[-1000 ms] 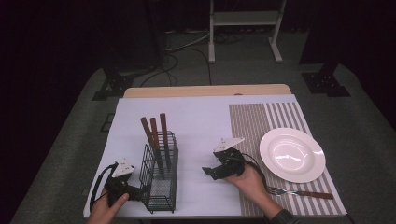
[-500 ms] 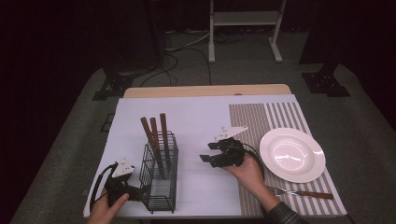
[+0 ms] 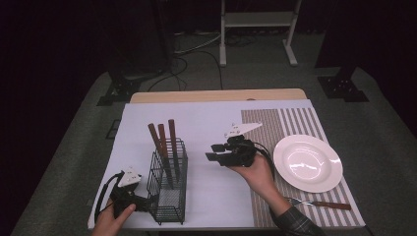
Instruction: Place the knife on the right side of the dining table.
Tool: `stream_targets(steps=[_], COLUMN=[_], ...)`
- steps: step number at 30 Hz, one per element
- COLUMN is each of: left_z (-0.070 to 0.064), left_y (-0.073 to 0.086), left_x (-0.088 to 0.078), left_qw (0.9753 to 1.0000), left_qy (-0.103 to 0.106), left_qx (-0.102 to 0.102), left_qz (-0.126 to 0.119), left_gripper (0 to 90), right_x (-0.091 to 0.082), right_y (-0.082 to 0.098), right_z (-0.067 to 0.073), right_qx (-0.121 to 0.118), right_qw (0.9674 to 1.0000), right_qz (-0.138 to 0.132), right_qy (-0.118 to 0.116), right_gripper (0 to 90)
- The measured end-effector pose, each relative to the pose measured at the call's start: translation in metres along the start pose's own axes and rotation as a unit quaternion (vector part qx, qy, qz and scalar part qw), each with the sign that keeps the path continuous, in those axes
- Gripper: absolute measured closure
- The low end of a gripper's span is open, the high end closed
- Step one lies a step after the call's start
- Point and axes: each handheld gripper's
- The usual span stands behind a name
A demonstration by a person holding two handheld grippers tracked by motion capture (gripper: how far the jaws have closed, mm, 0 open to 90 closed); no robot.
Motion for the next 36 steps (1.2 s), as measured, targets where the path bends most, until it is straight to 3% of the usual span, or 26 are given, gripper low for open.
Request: stream_targets(steps=[11, 25, 36], left_z=[0.0, 0.0, 0.0], left_y=[0.0, 0.0, 0.0], left_x=[0.0, 0.0, 0.0], left_qw=[1.0, 1.0, 1.0], left_qy=[0.0, -0.001, 0.0], left_qx=[0.0, 0.002, 0.001], left_qz=[0.0, 0.001, 0.0], left_gripper=[0.0, 0.0, 0.0], right_x=[0.011, 0.031, 0.049], right_y=[-0.025, -0.056, -0.069], right_z=[0.008, 0.007, 0.006], right_qx=[-0.002, -0.009, -0.002], right_qw=[0.9998, 0.9987, 0.9977], right_qz=[-0.017, -0.043, -0.056], right_qy=[-0.012, -0.026, -0.04], right_gripper=[58.1, 55.2, 52.5])
Point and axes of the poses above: each handheld gripper's, and its own axes: x roughly forward along the jaws, y roughly out of its underside, z roughly to its left, and after that the axes turned 1 degree about -y, right-handed
